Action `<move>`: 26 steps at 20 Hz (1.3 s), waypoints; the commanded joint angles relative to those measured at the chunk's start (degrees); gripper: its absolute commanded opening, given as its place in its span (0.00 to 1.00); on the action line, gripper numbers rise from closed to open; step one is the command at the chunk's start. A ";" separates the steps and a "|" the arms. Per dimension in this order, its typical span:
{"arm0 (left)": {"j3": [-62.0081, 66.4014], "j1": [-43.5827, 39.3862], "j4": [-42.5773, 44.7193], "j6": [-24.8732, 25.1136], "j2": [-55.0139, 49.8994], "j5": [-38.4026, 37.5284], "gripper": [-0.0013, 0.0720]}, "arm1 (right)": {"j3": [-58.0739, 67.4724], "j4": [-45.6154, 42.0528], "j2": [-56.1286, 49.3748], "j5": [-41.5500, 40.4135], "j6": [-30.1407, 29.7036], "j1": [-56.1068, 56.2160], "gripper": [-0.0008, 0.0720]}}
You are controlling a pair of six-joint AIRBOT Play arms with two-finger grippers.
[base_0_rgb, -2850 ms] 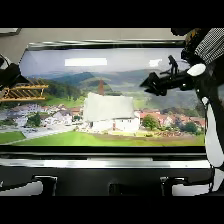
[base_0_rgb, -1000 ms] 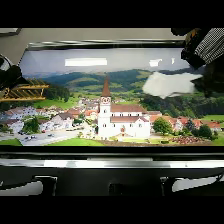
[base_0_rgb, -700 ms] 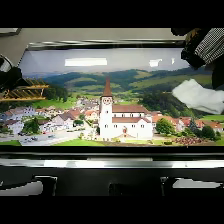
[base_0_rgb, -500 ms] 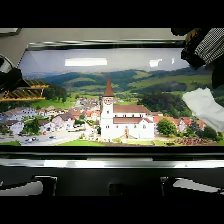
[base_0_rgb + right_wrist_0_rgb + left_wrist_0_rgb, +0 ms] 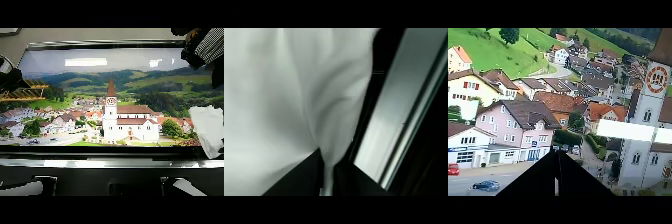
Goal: Fold the clothes and pants, and hang the long-sleeved shirts on hangers.
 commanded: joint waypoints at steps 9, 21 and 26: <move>0.00 0.04 0.02 0.02 -0.02 0.00 0.04 | -2.32 -8.90 1.29 7.82 2.16 -0.09 0.31; -1.27 -1.62 6.80 2.05 0.13 5.97 0.04 | 20.96 26.38 10.21 -1.42 -15.76 20.74 0.41; -12.24 -5.90 7.58 7.13 3.28 12.61 0.03 | 20.94 20.83 8.28 -1.14 -17.86 54.36 0.30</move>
